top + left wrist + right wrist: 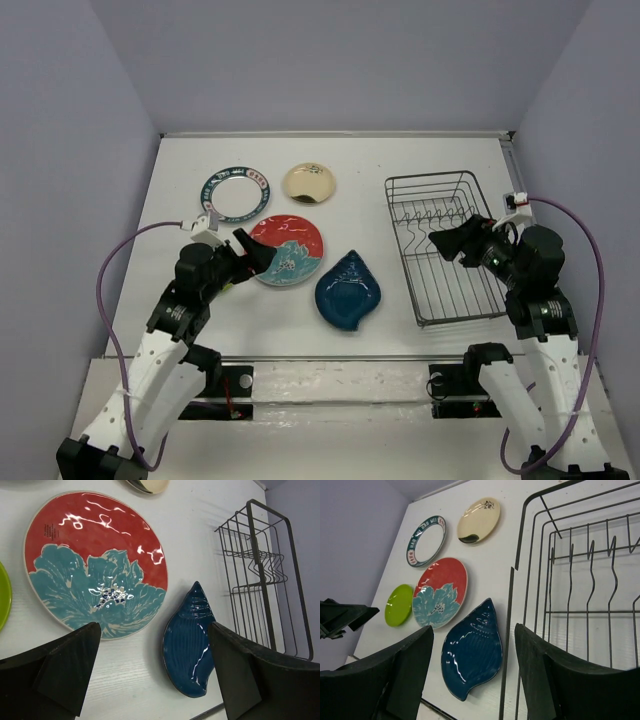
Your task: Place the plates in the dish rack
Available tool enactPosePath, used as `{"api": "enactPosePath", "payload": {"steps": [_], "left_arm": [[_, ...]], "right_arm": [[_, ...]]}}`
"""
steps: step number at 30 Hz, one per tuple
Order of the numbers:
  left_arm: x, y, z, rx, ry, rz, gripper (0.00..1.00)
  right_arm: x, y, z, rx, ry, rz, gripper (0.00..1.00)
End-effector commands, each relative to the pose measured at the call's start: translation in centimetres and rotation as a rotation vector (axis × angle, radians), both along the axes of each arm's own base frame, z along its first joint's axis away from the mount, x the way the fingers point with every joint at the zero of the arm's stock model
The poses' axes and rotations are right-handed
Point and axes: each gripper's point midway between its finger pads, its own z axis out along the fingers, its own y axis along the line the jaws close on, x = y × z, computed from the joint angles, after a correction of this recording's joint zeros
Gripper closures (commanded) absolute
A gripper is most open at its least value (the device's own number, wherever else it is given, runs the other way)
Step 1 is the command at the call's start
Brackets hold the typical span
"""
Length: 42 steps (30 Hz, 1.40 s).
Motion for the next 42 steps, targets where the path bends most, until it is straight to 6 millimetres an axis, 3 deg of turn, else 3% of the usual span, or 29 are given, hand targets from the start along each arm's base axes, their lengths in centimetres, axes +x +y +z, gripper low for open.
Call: {"api": "enactPosePath", "payload": {"steps": [1,6,14,21,22,34,42], "left_arm": [[0.5,0.2,-0.3,-0.056,0.016,0.058,0.01],[0.4,1.3,-2.8,-0.086,0.091,0.155,0.01],[0.4,1.9,-4.1,-0.123,0.109,0.22,0.01],[1.2,2.3,-7.3,-0.145,0.136,0.279,0.01],[1.1,2.3,-8.5,-0.137,0.166,0.283,0.01],[2.6,3.3,-11.2,-0.176,0.164,0.403,0.27],[3.8,3.0,-11.5,-0.198,0.15,0.436,0.36]], "right_arm": [[0.2,0.4,1.5,0.018,-0.058,0.027,0.28],[-0.1,0.4,1.5,0.019,-0.063,0.03,0.28],[-0.2,0.3,1.5,0.016,-0.07,0.018,0.28],[-0.1,0.7,0.1,0.026,-0.033,0.045,0.28],[-0.1,0.7,0.0,0.026,-0.028,0.045,0.28],[-0.1,1.4,-1.1,0.059,-0.011,0.081,0.28],[0.3,1.5,-1.4,0.07,-0.006,0.085,0.28]]}}
